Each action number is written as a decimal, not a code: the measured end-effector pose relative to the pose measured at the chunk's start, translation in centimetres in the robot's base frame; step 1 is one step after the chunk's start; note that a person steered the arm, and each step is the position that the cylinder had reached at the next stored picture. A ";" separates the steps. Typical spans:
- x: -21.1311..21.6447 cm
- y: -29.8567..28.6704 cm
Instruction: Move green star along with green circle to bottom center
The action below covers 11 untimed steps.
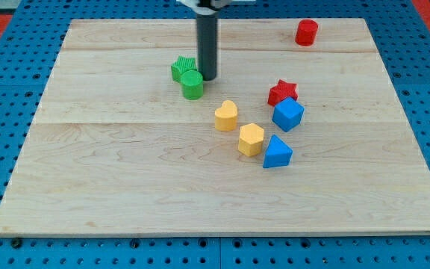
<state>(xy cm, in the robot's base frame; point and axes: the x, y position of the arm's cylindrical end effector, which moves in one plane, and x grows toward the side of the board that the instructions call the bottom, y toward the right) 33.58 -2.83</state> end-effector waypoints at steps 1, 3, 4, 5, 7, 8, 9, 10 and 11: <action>-4.4 -0.4; -7.3 -4.8; -2.7 -1.3; -1.5 2.6; -7.2 0.8; -7.0 -3.6; -3.6 -4.6; -0.4 -3.8; -2.3 -3.4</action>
<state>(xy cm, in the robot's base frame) 31.28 -6.21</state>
